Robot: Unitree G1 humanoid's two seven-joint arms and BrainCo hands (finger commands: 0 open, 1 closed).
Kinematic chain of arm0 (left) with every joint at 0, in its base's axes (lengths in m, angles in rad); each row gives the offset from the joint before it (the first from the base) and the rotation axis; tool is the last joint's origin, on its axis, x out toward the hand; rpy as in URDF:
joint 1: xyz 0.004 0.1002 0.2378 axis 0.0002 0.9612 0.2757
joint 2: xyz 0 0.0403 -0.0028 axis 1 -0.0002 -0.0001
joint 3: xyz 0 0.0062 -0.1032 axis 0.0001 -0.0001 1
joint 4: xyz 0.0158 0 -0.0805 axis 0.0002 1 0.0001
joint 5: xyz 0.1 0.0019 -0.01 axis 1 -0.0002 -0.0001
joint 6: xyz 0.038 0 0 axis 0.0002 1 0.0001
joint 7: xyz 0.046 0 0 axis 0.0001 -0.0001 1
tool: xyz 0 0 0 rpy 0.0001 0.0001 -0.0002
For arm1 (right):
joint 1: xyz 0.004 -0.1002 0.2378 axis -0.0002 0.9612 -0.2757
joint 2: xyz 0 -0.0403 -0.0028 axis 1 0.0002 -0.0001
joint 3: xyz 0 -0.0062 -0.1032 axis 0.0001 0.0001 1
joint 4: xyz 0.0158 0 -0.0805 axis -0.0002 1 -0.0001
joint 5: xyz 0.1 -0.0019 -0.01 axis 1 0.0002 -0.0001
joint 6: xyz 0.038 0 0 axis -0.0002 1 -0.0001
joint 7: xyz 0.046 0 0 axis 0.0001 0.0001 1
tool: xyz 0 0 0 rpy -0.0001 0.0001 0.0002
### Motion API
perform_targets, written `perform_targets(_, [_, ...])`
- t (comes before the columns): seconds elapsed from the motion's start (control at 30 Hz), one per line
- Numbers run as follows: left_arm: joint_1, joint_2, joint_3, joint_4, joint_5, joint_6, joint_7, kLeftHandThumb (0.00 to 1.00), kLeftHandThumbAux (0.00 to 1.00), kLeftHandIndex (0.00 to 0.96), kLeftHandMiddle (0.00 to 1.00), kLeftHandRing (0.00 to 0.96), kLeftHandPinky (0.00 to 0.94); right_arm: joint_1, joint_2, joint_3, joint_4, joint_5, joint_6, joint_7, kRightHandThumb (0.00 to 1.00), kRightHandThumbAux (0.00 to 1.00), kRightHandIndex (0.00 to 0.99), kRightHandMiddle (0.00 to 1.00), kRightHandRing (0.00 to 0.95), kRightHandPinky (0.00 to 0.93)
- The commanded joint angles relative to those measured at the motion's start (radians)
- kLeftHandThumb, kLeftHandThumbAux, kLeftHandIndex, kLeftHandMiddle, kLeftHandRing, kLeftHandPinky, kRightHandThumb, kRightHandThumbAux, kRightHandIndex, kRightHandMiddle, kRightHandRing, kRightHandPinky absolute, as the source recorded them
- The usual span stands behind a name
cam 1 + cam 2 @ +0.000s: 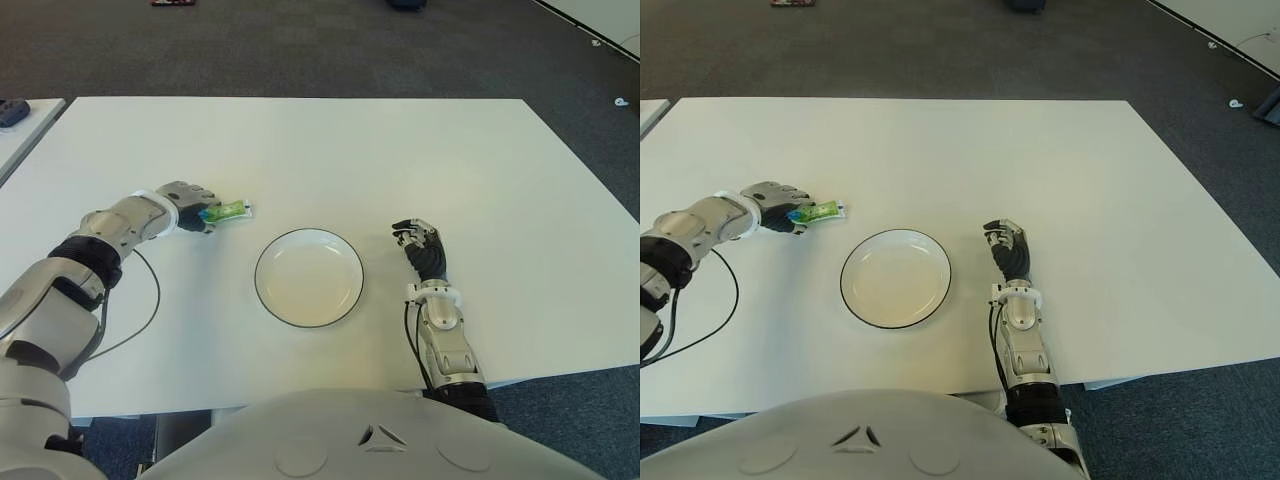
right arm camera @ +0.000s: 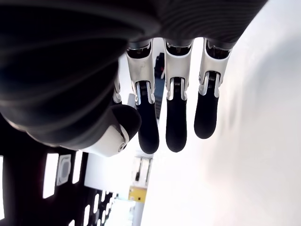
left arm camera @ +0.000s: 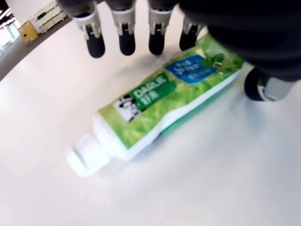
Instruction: Put the toothpaste on the table into the plate.
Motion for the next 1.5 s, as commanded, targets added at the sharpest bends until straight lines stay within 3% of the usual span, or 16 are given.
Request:
perform_targets(0.03, [0.031,-0.027,-0.038,0.051,0.037,-0.015,0.001,0.428,0.295,0.000,0.000,0.000,0.000,0.007,-0.005,-0.003,-0.001,-0.009,0.019,0.003,0.709,0.733,0.417,0.406,0.385,0.392])
perform_targets(0.33, [0.022,-0.038,-0.051,0.080,0.036,-0.017,0.046,0.417,0.306,0.000,0.001,0.000,0.028,0.005,-0.009,-0.007,0.005,-0.004,0.007,0.004,0.709,0.734,0.417,0.406,0.386,0.396])
perform_targets(0.63, [0.032,-0.062,-0.047,0.111,0.035,0.027,0.110,0.480,0.354,0.024,0.042,0.025,0.112,0.009,-0.009,-0.011,0.001,0.003,0.002,0.006,0.709,0.734,0.418,0.407,0.386,0.402])
perform_targets(0.77, [0.041,-0.065,-0.044,0.111,0.035,0.042,0.159,0.548,0.377,0.069,0.106,0.107,0.249,0.008,-0.009,-0.012,0.002,0.001,-0.008,0.004,0.709,0.733,0.418,0.407,0.389,0.407])
perform_targets(0.9, [0.053,-0.062,-0.046,0.097,0.039,0.053,0.210,0.626,0.413,0.135,0.230,0.236,0.421,0.011,-0.011,-0.014,-0.001,0.001,-0.014,0.003,0.709,0.733,0.419,0.407,0.391,0.412])
perform_targets(0.97, [0.055,-0.069,-0.052,0.112,0.045,0.057,0.248,0.677,0.433,0.255,0.362,0.373,0.493,0.012,-0.011,-0.014,-0.002,0.000,-0.016,0.002,0.710,0.733,0.419,0.408,0.392,0.411])
perform_targets(1.03, [0.054,-0.082,-0.059,0.145,0.048,0.057,0.291,0.704,0.452,0.327,0.433,0.447,0.529,0.012,-0.011,-0.015,-0.002,0.000,-0.016,0.001,0.710,0.733,0.419,0.408,0.394,0.412])
perform_targets(1.07, [0.054,-0.087,-0.061,0.157,0.049,0.055,0.310,0.751,0.532,0.341,0.469,0.516,0.574,0.012,-0.012,-0.015,-0.004,0.000,-0.016,0.001,0.710,0.733,0.418,0.407,0.394,0.413])
perform_targets(1.13, [0.056,-0.095,-0.064,0.184,0.047,0.044,0.359,0.793,0.600,0.358,0.510,0.603,0.644,0.013,-0.012,-0.016,-0.005,0.000,-0.016,0.000,0.710,0.733,0.418,0.407,0.394,0.413])
perform_targets(1.27, [0.055,-0.101,-0.065,0.212,0.035,0.016,0.428,0.834,0.654,0.383,0.552,0.722,0.760,0.013,-0.012,-0.017,-0.006,0.000,-0.020,-0.001,0.710,0.732,0.419,0.406,0.393,0.410])
perform_targets(1.5, [0.058,-0.112,-0.064,0.249,0.025,0.002,0.501,0.850,0.665,0.399,0.560,0.804,0.840,0.014,-0.012,-0.020,-0.010,0.003,-0.021,0.001,0.711,0.732,0.419,0.407,0.390,0.405])
